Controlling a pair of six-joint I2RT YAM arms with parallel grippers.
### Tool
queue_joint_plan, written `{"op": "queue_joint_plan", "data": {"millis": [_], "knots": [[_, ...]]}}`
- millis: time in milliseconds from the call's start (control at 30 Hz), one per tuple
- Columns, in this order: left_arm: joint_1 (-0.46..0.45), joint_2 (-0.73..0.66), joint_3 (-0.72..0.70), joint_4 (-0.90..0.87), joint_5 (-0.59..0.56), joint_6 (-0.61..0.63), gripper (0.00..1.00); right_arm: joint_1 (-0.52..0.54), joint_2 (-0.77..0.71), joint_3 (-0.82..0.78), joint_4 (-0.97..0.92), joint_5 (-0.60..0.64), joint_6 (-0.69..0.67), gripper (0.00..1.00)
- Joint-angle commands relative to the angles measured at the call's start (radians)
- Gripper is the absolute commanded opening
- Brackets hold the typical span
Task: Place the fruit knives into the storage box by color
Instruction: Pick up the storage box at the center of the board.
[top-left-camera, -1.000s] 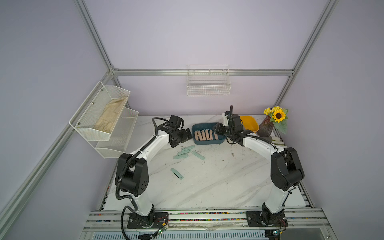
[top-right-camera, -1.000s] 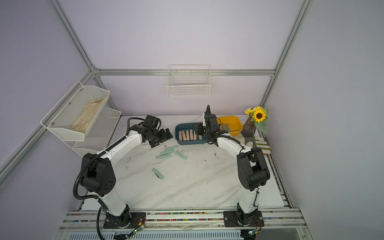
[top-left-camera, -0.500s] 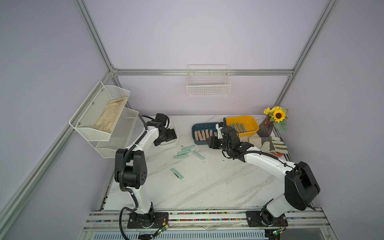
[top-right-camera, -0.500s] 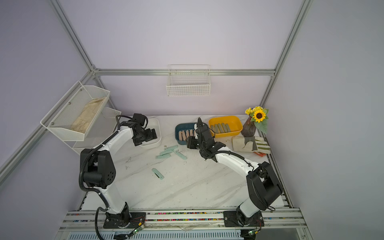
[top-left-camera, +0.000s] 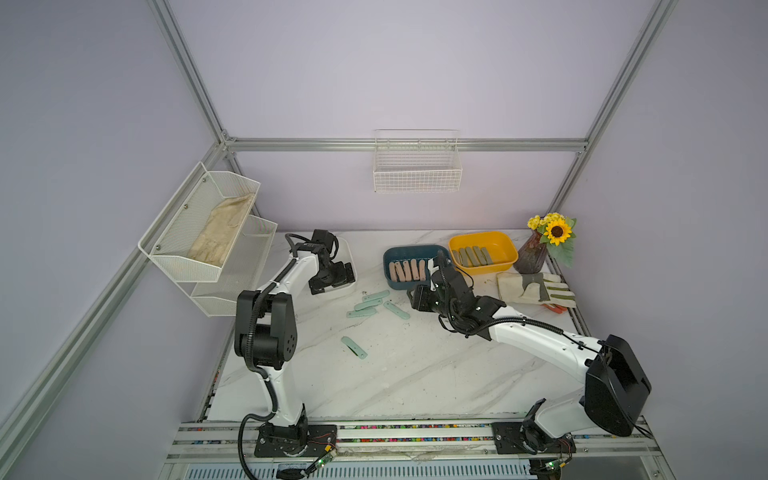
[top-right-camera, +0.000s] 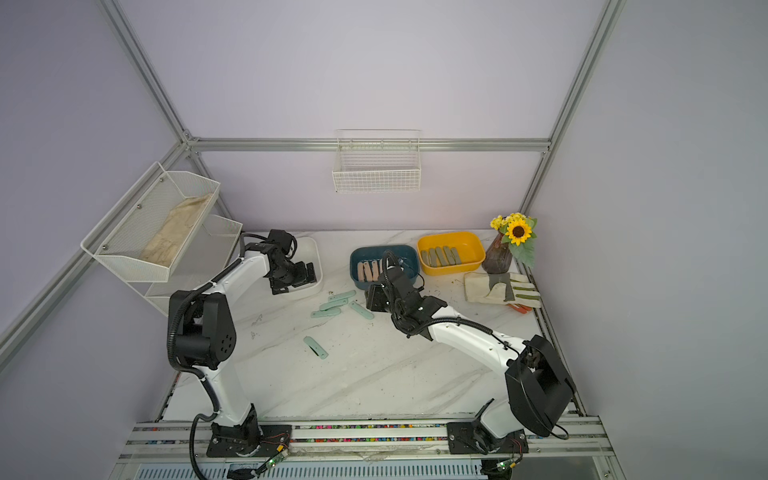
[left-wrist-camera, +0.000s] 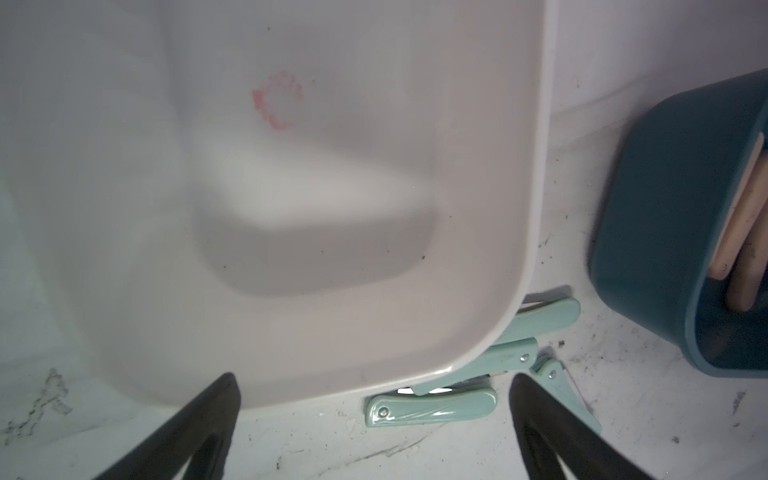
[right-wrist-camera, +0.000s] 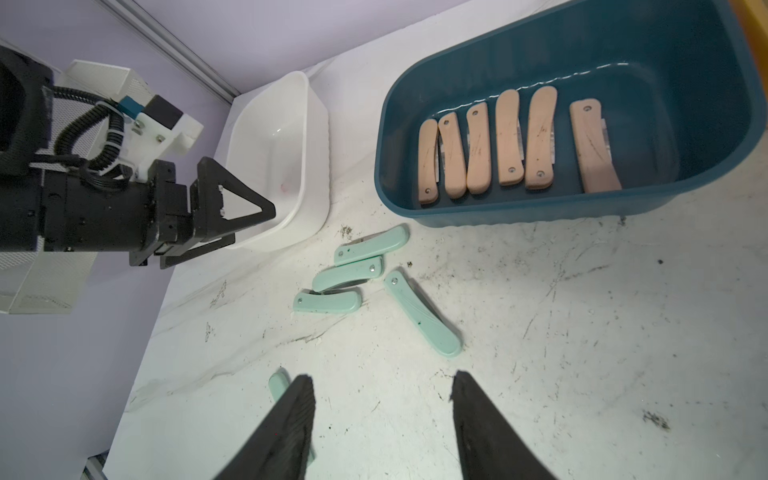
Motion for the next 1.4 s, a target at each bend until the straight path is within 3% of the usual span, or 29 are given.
{"op": "queue_joint_plan", "data": {"millis": [0,400,633,1100,1233,1367], "knots": [[0.002,-0.097,-0.076,0.025,0.081,-0.045,1.0,0.002,0.025,0.052,-0.05,-0.003,-0.056,0.57],[-0.077,-0.17,-0.181,0.098,0.145,-0.178,1.0,-0.004,0.073,0.047,-0.011,-0.054,-0.172,0.58],[-0.079,-0.045,-0.047,0.088,0.153,-0.16,1.0,-0.008,0.076,0.022,0.004,-0.051,-0.174,0.58],[-0.026,0.243,0.4,-0.009,0.168,-0.084,1.0,-0.013,0.1,0.028,-0.022,-0.041,-0.136,0.59],[0.019,0.225,0.404,-0.024,0.189,-0.069,1.0,-0.013,0.102,0.031,-0.017,-0.043,-0.131,0.59],[0.036,0.139,0.315,0.0,0.303,-0.07,1.0,-0.013,0.103,0.026,-0.014,-0.044,-0.131,0.59]]}}
